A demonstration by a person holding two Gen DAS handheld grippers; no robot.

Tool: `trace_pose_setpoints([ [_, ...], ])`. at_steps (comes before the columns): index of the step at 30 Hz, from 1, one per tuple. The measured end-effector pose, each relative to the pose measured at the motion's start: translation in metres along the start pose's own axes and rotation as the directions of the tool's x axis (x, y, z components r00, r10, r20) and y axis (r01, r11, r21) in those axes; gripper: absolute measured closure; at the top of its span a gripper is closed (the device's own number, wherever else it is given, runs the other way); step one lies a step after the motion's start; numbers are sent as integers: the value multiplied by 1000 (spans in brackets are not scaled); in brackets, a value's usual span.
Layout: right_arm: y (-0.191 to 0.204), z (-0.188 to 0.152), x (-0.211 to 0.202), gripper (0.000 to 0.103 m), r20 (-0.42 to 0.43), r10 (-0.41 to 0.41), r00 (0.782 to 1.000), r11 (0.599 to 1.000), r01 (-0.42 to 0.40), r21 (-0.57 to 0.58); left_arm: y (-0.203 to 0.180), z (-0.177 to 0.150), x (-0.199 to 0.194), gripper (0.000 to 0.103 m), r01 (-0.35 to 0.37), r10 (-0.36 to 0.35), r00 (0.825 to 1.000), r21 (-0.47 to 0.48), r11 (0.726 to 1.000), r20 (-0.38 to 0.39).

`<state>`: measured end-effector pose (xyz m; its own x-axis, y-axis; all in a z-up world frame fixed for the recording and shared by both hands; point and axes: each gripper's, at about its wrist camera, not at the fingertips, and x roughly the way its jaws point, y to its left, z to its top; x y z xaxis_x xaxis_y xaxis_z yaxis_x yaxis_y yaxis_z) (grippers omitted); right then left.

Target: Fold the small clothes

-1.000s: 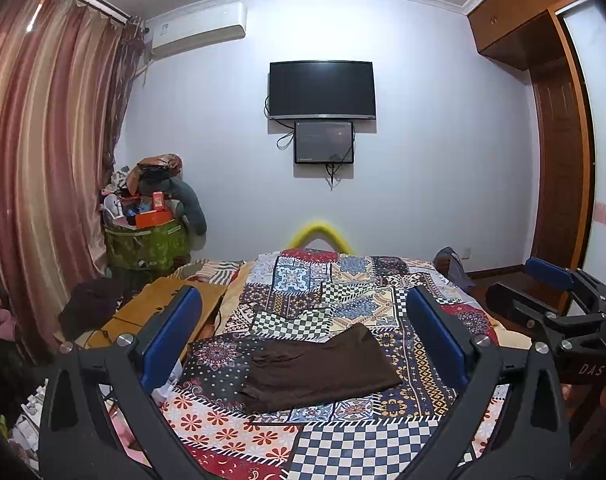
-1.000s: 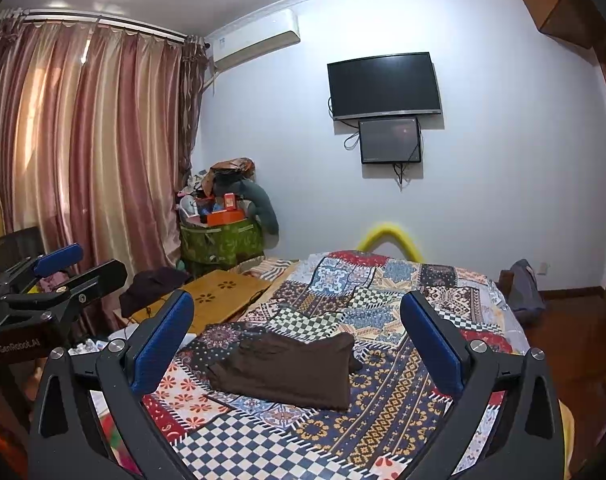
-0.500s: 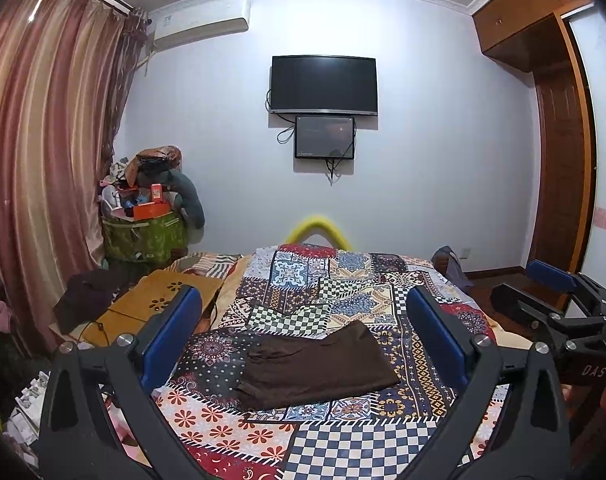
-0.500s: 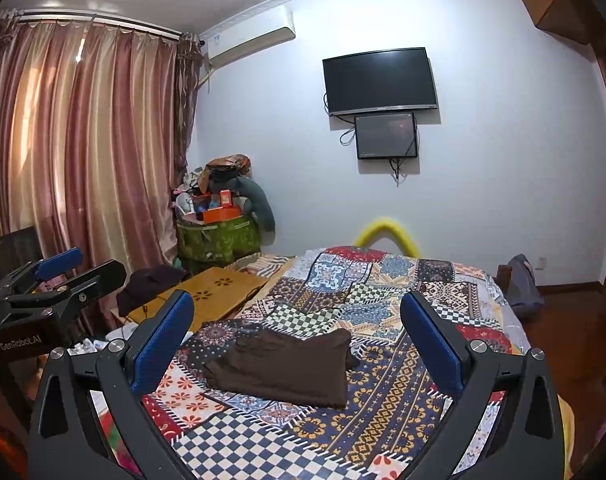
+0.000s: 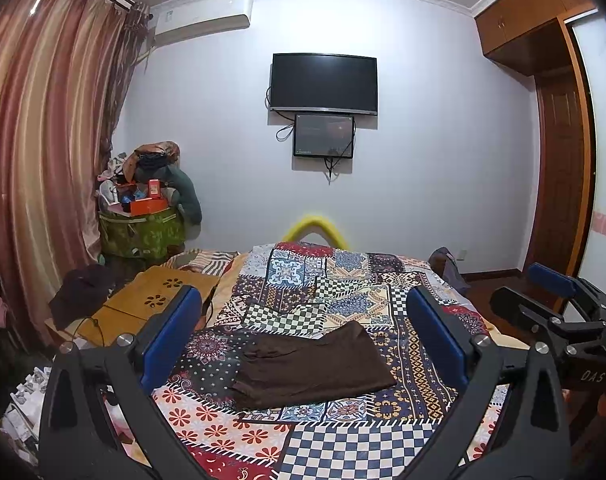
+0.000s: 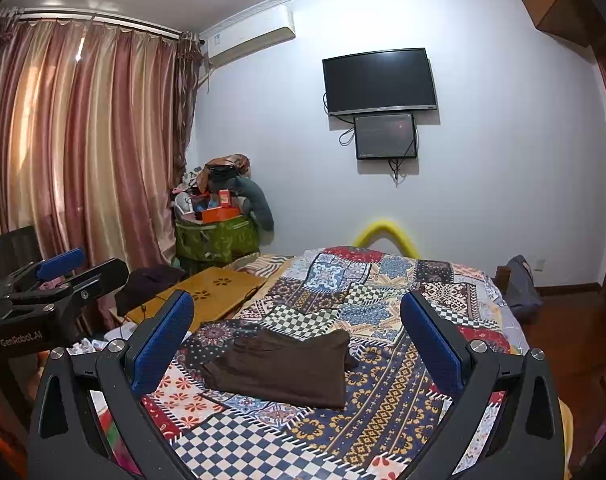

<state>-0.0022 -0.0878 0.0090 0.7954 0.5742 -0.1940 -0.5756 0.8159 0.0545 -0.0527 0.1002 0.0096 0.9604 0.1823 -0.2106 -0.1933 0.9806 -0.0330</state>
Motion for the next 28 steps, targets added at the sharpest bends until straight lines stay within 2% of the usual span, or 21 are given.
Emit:
trace_pose_setpoints([
  [28,-3,1,4,1,-9,-4,1000,1000,4,15,-7,-3,9,0,32,-32,998,1,999,-47],
])
